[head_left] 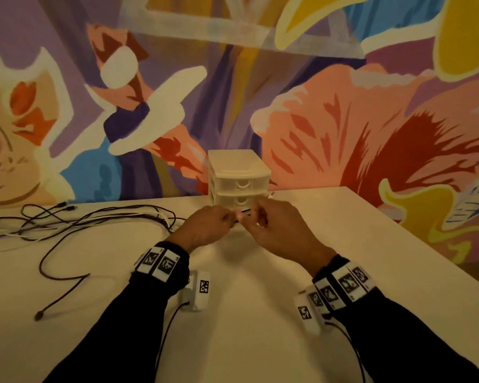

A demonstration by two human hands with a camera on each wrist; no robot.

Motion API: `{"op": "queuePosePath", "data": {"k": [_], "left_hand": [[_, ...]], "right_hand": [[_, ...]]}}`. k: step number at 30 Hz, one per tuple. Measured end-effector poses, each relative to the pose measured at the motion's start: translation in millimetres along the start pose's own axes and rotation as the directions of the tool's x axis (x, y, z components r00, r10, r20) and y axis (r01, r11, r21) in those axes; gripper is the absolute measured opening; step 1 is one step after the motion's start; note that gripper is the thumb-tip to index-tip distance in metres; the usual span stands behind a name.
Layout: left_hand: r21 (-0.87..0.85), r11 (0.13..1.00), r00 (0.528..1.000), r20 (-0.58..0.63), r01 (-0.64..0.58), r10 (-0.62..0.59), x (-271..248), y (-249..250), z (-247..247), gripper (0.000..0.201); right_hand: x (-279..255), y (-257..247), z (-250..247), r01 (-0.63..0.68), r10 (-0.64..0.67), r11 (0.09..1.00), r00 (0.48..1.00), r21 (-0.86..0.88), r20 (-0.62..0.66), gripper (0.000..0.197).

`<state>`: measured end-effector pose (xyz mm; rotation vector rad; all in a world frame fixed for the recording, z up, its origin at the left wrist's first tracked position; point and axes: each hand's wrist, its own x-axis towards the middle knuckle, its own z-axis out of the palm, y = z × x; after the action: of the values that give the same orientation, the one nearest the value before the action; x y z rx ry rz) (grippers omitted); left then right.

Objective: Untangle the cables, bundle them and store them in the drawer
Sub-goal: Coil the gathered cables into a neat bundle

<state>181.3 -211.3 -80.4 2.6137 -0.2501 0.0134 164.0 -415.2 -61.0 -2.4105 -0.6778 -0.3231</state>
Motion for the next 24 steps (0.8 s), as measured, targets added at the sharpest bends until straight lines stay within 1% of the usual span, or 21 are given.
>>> {"op": "queuePosePath", "data": {"k": [1,2,3,4,5,6,7,9,12,15,17,18,19,20,21,22,23,24], "left_hand": [[-0.008,1.0,0.999,0.035,-0.008,0.008,-0.6,2.5,-1.4,0.048],[-0.026,1.0,0.998,0.063,-0.009,0.011,-2.8,5.4,-4.8,0.047],[-0.045,0.999,0.996,0.089,-0.016,0.02,-4.2,8.1,-7.5,0.046],[-0.055,0.998,0.993,0.114,-0.024,0.03,-5.0,9.8,-10.9,0.043],[-0.06,0.998,0.99,0.136,-0.031,0.039,-6.7,11.4,-14.6,0.04],[-0.064,0.997,0.988,0.149,-0.035,0.045,-8.4,13.0,-18.4,0.037],[-0.07,0.997,0.987,0.153,-0.041,0.051,-9.5,14.8,-21.7,0.037],[-0.086,0.995,0.982,0.18,-0.043,0.058,-11.7,17.1,-26.5,0.043],[-0.161,0.987,0.969,0.248,0.014,0.026,-15.5,11.4,-33.4,0.041],[-0.241,0.968,0.979,0.204,0.064,-0.014,-19.9,3.7,-44.6,0.052],[-0.199,0.98,0.992,0.127,0.009,0.017,-19.9,-0.2,-49.6,0.054],[-0.152,0.988,0.996,0.083,-0.025,0.038,-20.0,-1.9,-51.8,0.054],[-0.124,0.991,0.998,0.048,-0.041,0.047,-18.8,-4.3,-53.6,0.053],[-0.12,0.992,0.998,0.033,-0.04,0.044,-17.4,-8.4,-54.2,0.053],[-0.132,0.991,0.999,0.032,-0.035,0.04,-16.4,-12.1,-54.4,0.052],[-0.154,0.988,0.998,0.038,-0.034,0.04,-16.9,-14.4,-54.5,0.051],[-0.18,0.983,0.998,0.041,-0.044,0.052,-18.0,-14.6,-54.8,0.05],[-0.202,0.977,0.997,0.03,-0.064,0.072,-18.7,-13.9,-54.9,0.05]], "right_hand": [[4.3,-3.1,-0.6,0.131,-0.132,0.991,0.99,-0.015,-0.05,0.025],[12.2,-5.2,1.1,0.2,-0.2,0.98,0.98,-0.019,0.005,0.036],[20.7,-4.6,2.9,0.204,-0.203,0.979,0.973,0.004,0.113,0.053],[27.9,-5.6,6.4,0.149,-0.148,0.989,0.962,0.013,0.228,0.065],[32.5,-4.8,11.4,0.103,-0.098,0.995,0.947,-0.001,0.307,0.071],[35.6,-4.0,18.7,0.074,-0.057,0.997,0.937,-0.035,0.345,0.072],[38.1,-1.3,28.4,0.06,-0.03,0.995,0.936,-0.075,0.351,0.067],[40.5,-1.4,40.9,0.005,0.042,0.99,0.943,-0.141,0.329,0.051],[40.9,-8.8,42.8,0.01,0.085,0.95,0.953,-0.313,0.29,0.041],[40.9,-14.4,31.0,0.03,0.064,0.948,0.957,-0.318,0.282,0.012],[39.1,-20.1,18.2,0.015,0.071,0.963,0.948,-0.268,0.31,0.008],[38.5,-22.3,11.7,0.03,0.053,0.974,0.934,-0.224,0.354,0.015],[37.4,-25.5,6.0,0.044,0.026,0.988,0.901,-0.151,0.432,0.024],[34.9,-26.9,1.2,0.029,0.005,0.998,0.857,-0.058,0.515,0.024],[31.9,-28.9,-2.5,-0.029,-0.006,0.998,0.808,0.05,0.589,0.018],[29.3,-28.2,-5.6,-0.132,-0.005,0.978,0.764,0.164,0.646,0.028],[26.8,-26.9,-9.1,-0.274,0.014,0.924,0.719,0.265,0.694,0.046],[26.0,-23.4,-9.8,-0.407,0.018,0.842,0.675,0.353,0.737,0.059]]}}
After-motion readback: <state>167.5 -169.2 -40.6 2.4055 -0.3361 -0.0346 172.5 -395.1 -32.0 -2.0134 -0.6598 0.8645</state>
